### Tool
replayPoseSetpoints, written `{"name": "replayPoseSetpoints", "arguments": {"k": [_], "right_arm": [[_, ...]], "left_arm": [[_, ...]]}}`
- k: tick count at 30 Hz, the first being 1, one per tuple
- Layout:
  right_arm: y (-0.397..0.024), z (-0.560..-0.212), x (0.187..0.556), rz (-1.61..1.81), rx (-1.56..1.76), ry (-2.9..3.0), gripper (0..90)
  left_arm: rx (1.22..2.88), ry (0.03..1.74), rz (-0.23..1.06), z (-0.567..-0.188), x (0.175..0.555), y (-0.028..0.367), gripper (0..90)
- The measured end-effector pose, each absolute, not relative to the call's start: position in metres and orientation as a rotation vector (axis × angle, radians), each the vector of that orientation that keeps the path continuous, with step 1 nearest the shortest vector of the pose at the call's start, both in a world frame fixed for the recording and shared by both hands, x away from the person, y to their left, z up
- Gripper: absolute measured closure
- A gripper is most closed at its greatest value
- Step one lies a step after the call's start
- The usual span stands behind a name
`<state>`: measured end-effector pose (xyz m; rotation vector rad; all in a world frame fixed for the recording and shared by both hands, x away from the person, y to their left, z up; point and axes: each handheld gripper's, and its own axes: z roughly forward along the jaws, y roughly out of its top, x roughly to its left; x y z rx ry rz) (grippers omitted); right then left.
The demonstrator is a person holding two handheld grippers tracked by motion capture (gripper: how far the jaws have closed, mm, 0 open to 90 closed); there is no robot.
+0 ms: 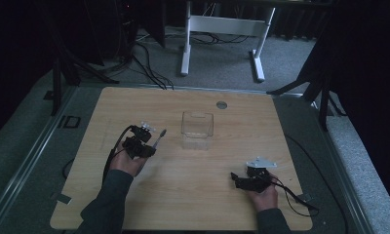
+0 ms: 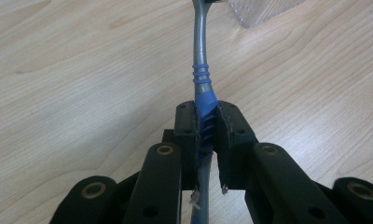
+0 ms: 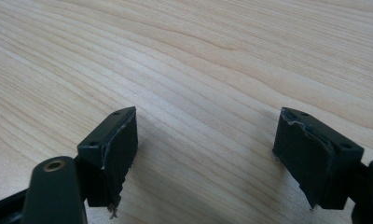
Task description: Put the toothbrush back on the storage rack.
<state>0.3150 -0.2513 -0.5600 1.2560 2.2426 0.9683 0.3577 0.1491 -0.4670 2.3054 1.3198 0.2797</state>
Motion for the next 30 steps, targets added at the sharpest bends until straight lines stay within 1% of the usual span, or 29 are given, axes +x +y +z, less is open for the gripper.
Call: {"name": "replayPoseSetpoints", "arguments": {"k": [14,30], "right_arm": [[-0.2513,-0.5600,0.3150,0.968,1.256,2.242,21.3],[-0.2513,-0.5600,0.3150,0.968,1.256,2.243,21.4]], "left_arm": [[2.256,1.294,0.323,-0.4613,0.3557,0.1497,79.6],[2.221,1.273,0.337,-0.4579,0.3566,0.1460,79.6]]}}
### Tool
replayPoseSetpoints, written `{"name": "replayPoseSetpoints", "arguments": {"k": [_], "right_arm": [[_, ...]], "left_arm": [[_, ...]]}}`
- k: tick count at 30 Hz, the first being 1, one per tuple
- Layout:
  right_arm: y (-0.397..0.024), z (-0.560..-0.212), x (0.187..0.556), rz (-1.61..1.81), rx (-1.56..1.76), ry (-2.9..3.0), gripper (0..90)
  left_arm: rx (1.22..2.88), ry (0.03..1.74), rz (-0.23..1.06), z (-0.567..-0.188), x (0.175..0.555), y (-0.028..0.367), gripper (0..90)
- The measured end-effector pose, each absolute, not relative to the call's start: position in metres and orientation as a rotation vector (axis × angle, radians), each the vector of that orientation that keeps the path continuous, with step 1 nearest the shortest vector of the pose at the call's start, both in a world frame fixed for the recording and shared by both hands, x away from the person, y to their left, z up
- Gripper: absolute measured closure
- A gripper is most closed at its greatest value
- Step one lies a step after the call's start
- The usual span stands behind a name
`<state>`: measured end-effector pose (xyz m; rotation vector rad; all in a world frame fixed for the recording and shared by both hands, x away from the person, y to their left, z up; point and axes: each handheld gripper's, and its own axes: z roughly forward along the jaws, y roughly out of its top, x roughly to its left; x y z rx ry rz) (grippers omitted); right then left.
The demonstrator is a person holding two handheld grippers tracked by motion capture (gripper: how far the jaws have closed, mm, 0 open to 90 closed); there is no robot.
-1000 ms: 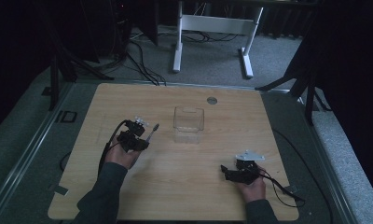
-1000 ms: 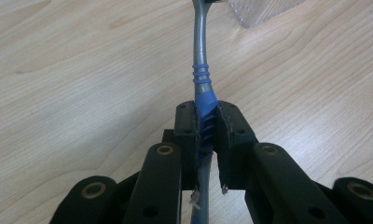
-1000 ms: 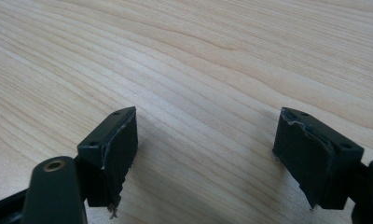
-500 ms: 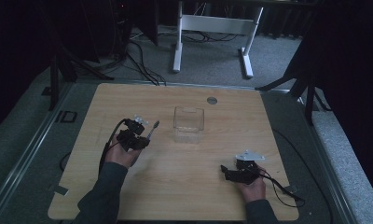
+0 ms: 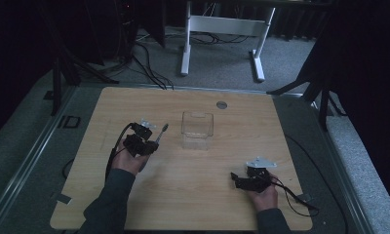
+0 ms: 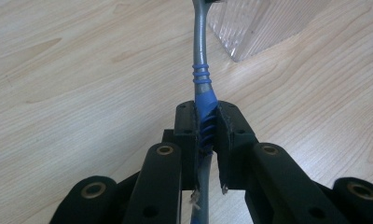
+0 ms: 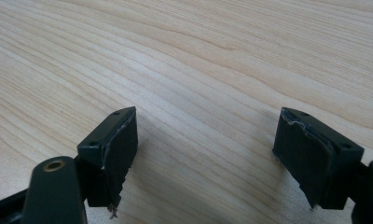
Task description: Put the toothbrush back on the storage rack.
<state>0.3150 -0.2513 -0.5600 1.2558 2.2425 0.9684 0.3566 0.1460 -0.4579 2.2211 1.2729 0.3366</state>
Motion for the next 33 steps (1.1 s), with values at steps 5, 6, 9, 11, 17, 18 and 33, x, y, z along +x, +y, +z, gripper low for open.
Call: {"name": "replayPoseSetpoints", "arguments": {"k": [5,6,9,11,17,18,33], "right_arm": [[-0.2514,-0.5600,0.3150,0.968,1.256,2.243,21.3],[-0.2513,-0.5600,0.3150,0.968,1.256,2.243,21.3],[-0.2513,-0.5600,0.3150,0.969,1.256,2.243,21.4],[-0.2513,-0.5600,0.3150,0.969,1.256,2.243,21.3],[-0.2514,-0.5600,0.3150,0.969,1.256,2.243,21.3],[-0.2514,-0.5600,0.3150,0.969,1.256,2.242,21.3],[-0.2514,-0.5600,0.3150,0.969,1.256,2.242,21.3]], "left_arm": [[2.206,1.272,0.351,-0.4569,0.3559,0.1463,79.7],[2.198,1.274,0.355,-0.4568,0.3561,0.1468,79.7],[2.196,1.275,0.354,-0.4566,0.3563,0.1479,79.7],[2.192,1.275,0.361,-0.4565,0.3561,0.1484,79.6],[2.168,1.279,0.372,-0.4549,0.3559,0.1494,79.6],[2.158,1.280,0.376,-0.4542,0.3560,0.1498,79.6],[2.129,1.239,0.401,-0.4509,0.3540,0.1484,79.6]]}}
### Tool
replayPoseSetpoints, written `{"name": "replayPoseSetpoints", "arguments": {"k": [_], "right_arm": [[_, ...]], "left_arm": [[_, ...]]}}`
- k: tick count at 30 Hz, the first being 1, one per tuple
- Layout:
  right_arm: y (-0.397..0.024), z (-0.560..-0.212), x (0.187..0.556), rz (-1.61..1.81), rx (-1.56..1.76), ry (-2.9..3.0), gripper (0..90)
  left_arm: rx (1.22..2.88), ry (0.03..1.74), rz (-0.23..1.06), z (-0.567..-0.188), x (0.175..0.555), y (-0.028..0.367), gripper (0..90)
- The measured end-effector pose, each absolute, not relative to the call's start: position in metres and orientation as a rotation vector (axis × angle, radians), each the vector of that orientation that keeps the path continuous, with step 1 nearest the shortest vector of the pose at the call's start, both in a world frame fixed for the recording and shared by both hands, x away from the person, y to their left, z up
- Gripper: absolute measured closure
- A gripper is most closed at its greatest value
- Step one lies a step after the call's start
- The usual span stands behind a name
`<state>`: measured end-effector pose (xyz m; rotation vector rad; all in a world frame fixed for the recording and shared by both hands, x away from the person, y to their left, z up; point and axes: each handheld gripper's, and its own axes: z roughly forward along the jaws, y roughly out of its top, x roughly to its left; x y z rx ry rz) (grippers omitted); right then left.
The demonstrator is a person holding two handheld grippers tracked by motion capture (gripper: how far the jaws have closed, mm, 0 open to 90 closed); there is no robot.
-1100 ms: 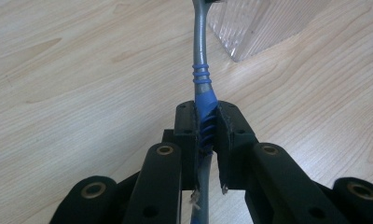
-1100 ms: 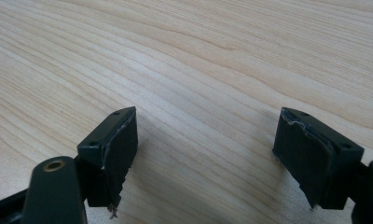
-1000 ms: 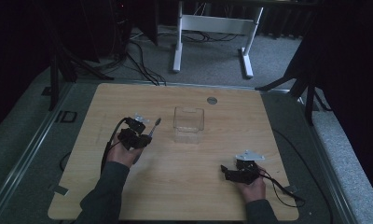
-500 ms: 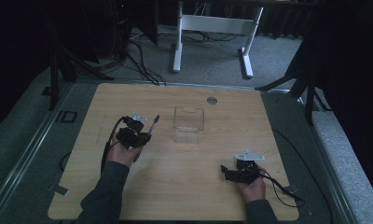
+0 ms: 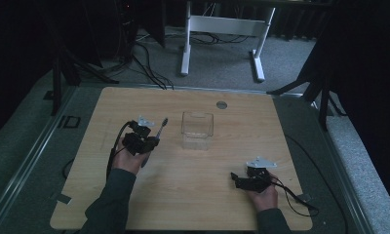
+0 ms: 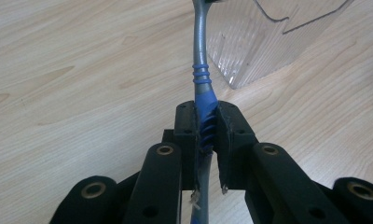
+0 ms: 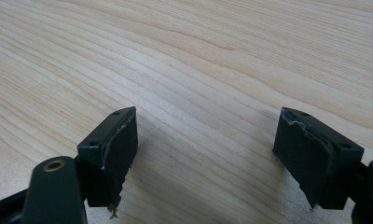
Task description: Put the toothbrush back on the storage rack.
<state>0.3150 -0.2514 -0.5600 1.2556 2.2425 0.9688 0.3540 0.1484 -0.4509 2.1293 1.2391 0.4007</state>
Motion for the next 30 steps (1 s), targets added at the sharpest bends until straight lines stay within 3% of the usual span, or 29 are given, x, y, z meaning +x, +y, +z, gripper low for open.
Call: {"name": "replayPoseSetpoints", "arguments": {"k": [30], "right_arm": [[-0.251,-0.560,0.315,0.968,1.256,2.243,21.4]], "left_arm": [[2.042,1.208,0.459,-0.438,0.354,0.149,79.6]]}}
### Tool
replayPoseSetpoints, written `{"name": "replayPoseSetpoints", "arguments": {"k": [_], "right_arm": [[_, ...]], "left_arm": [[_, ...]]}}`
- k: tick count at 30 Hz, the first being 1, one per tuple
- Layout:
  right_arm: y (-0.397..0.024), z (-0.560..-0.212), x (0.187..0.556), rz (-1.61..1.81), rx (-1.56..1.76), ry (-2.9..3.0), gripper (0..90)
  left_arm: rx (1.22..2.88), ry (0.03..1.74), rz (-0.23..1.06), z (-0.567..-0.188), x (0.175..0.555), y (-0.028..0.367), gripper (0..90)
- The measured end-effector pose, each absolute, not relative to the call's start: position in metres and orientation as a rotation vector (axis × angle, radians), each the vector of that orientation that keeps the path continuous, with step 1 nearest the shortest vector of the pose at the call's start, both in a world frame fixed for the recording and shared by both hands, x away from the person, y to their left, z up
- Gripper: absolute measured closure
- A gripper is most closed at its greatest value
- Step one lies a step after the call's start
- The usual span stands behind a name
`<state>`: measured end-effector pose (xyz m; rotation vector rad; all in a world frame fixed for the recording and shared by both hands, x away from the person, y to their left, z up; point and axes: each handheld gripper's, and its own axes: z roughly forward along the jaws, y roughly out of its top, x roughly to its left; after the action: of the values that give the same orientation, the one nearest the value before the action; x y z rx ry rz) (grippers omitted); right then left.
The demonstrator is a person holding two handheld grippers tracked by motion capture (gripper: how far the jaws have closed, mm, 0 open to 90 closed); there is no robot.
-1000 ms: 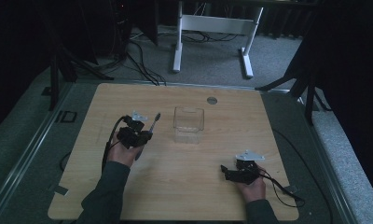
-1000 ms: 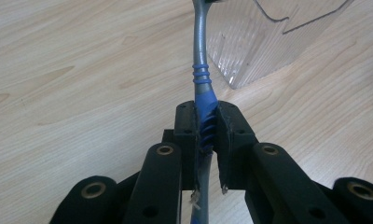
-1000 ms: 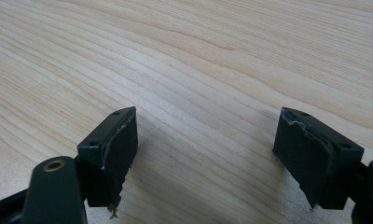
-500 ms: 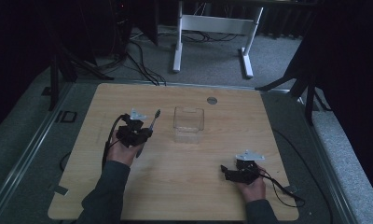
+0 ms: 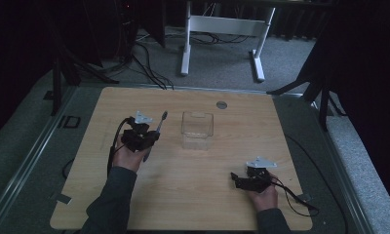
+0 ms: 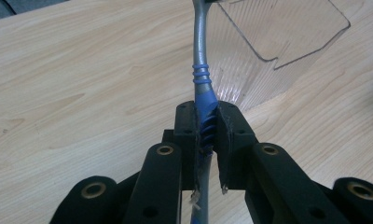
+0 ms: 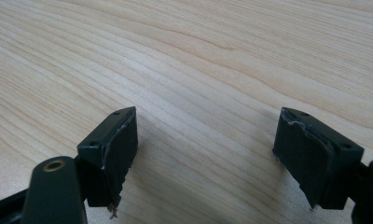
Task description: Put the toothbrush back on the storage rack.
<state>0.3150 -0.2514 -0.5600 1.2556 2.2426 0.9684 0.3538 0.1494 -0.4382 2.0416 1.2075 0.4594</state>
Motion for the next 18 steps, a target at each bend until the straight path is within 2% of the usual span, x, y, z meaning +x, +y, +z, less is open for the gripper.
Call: {"name": "replayPoseSetpoints", "arguments": {"k": [18], "right_arm": [[-0.2513,-0.5600,0.3150,0.969,1.256,2.242,21.4]], "left_arm": [[1.991,1.209,0.483,-0.4326,0.3540,0.1489,79.6]]}}
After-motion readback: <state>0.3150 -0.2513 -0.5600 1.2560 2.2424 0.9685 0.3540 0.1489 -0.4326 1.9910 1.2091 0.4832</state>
